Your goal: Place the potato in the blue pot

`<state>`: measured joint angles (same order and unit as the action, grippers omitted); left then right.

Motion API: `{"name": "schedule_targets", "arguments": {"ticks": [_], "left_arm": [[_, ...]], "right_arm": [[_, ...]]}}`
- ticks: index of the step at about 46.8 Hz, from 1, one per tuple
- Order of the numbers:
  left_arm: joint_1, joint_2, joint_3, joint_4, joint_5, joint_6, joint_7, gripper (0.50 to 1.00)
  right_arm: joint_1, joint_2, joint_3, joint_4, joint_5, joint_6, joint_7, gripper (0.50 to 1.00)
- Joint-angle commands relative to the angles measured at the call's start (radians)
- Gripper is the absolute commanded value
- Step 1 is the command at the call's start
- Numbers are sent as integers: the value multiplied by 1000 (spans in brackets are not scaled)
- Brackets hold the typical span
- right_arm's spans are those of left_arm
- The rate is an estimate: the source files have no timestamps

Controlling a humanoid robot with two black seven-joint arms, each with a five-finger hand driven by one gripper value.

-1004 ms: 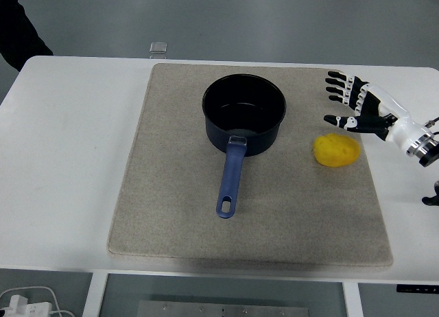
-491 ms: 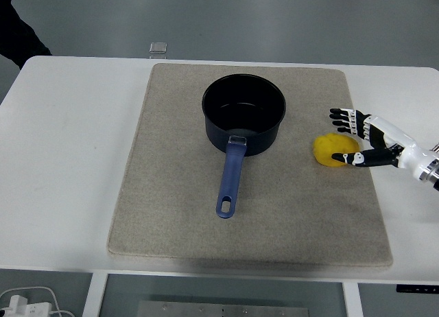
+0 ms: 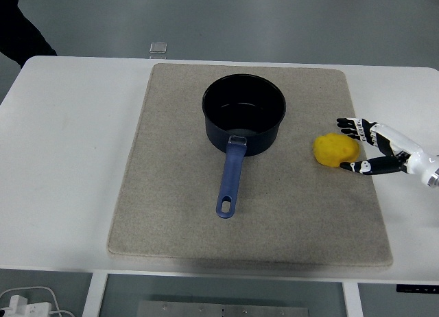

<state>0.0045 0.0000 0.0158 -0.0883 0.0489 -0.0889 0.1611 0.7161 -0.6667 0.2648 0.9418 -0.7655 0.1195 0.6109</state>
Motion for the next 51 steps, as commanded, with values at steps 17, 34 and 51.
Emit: {"name": "schedule_targets", "arguments": {"ticks": [17,34,51], "left_arm": [[0,0,0,1,0,0,0,996],[0,0,0,1,0,0,0,996],[0,0,1,-2,0,0,0,996]], "right_arm": [[-3,10,1,2,-3,-64,0,836],[-7,15,1,2,-3,-66,0,844],[-12,22,4,3,-3,-64,0,926]]}}
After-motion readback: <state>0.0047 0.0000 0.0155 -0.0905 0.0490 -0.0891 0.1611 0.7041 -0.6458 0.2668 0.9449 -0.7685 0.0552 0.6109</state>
